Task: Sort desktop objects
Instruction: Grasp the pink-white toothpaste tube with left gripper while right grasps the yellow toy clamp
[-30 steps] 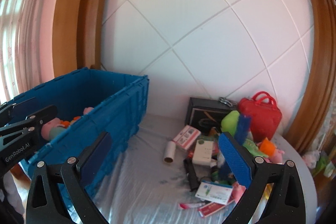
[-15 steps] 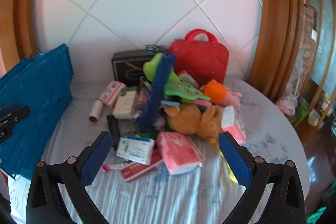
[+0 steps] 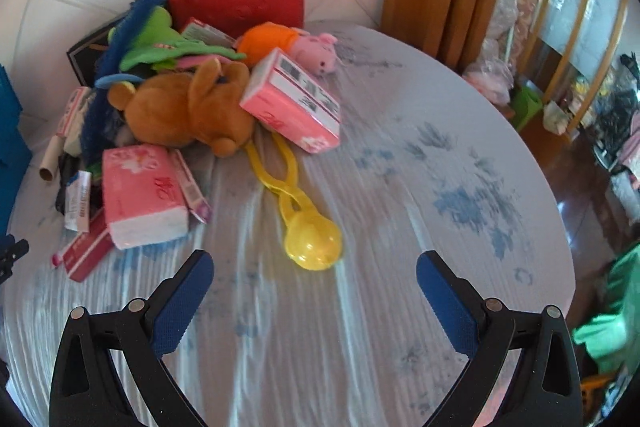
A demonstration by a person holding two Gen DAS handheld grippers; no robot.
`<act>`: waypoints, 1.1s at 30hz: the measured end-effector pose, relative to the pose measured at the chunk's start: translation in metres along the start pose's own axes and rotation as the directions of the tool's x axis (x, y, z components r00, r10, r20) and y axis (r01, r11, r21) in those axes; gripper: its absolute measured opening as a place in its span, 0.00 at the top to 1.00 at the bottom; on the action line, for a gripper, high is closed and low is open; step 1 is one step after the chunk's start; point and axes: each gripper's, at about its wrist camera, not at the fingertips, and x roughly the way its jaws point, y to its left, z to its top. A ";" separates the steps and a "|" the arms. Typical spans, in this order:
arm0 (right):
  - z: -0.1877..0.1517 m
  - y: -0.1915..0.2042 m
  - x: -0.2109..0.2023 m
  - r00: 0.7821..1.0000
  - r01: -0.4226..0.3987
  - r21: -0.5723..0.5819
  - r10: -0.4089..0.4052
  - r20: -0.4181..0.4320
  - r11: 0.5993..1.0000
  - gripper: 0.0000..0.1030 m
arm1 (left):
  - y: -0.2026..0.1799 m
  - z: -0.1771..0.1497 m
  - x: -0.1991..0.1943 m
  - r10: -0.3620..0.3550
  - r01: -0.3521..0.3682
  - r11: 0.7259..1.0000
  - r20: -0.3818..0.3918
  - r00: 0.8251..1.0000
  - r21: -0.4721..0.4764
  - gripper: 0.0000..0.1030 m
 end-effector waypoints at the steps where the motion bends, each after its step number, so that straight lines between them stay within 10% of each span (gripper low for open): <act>1: 0.000 0.000 0.000 1.000 0.000 0.000 0.000 0.000 1.000 0.00 | 0.000 -0.001 0.010 -0.007 0.007 1.000 -0.016 1.000 0.003 0.51; 18: -0.011 -0.026 0.073 0.993 -0.084 0.068 0.089 -0.074 0.994 0.00 | -0.031 0.003 0.065 -0.102 0.106 0.990 -0.044 0.994 0.096 0.51; 28: -0.004 -0.014 0.093 0.989 -0.116 0.079 0.123 -0.082 0.990 0.00 | -0.030 -0.013 0.055 -0.085 0.085 0.996 -0.030 0.996 0.019 0.84; 33: 0.000 -0.002 0.092 0.991 -0.116 0.029 0.117 -0.060 0.993 0.15 | -0.011 -0.022 0.051 -0.076 0.074 0.995 -0.034 0.997 -0.065 0.84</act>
